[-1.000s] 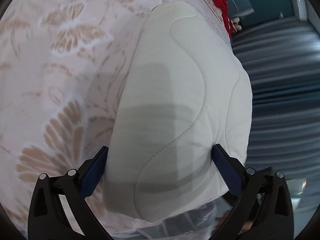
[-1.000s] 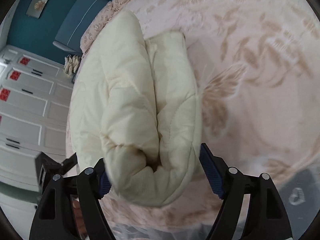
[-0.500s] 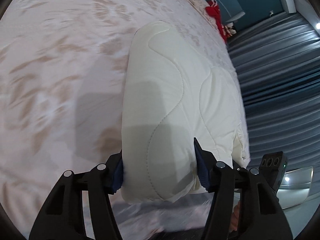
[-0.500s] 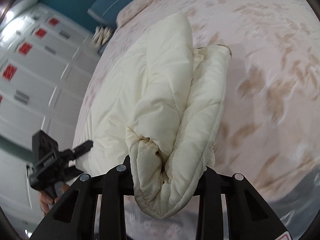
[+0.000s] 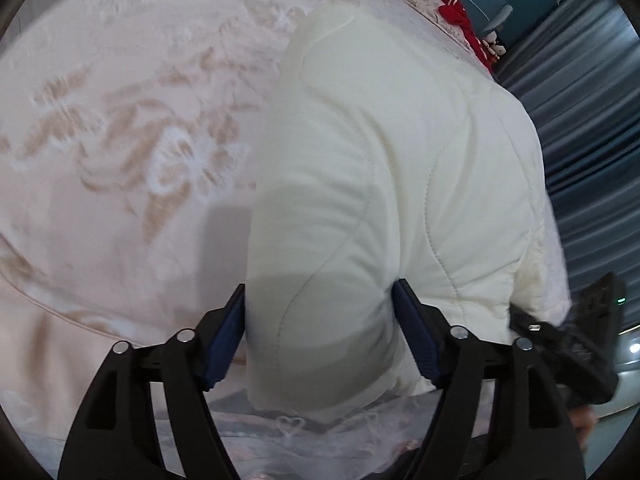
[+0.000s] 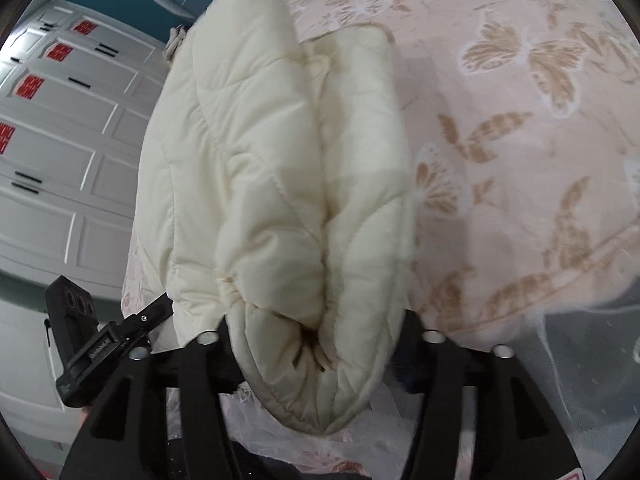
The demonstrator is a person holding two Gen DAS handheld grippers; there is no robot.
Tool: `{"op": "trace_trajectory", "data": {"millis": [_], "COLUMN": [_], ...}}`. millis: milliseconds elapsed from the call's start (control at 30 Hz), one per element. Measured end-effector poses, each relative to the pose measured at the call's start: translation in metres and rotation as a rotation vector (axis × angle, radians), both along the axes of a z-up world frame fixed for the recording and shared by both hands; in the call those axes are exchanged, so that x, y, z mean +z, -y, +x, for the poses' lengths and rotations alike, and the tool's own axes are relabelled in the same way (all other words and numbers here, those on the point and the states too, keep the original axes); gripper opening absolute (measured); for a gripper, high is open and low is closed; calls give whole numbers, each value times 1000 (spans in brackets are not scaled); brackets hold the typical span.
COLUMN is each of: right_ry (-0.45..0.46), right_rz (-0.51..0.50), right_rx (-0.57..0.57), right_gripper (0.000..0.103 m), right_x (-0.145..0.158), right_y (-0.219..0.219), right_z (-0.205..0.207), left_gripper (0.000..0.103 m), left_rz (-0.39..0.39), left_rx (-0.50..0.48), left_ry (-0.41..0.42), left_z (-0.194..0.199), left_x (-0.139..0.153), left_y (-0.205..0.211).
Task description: Fold large clothes
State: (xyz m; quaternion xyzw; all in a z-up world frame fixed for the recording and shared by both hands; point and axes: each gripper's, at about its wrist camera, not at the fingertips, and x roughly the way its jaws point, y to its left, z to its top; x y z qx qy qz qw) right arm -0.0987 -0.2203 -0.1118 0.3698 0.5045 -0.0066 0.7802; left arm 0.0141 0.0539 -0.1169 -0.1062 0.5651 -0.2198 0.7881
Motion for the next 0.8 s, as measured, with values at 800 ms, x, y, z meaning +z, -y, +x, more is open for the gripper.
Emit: {"op": "trace_trajectory", "data": {"millis": [800], "right_ry": [113], "right_rz": [-28], "right_rx": [-120], "right_gripper": [60], "right_x": [78], "right_y": [39], "right_z": [89], "left_gripper": [69], "left_rz": [170], "left_rx": [-16], "left_ry": [270], "left_z": [67], "left_x": [98], "left_y": [49]}}
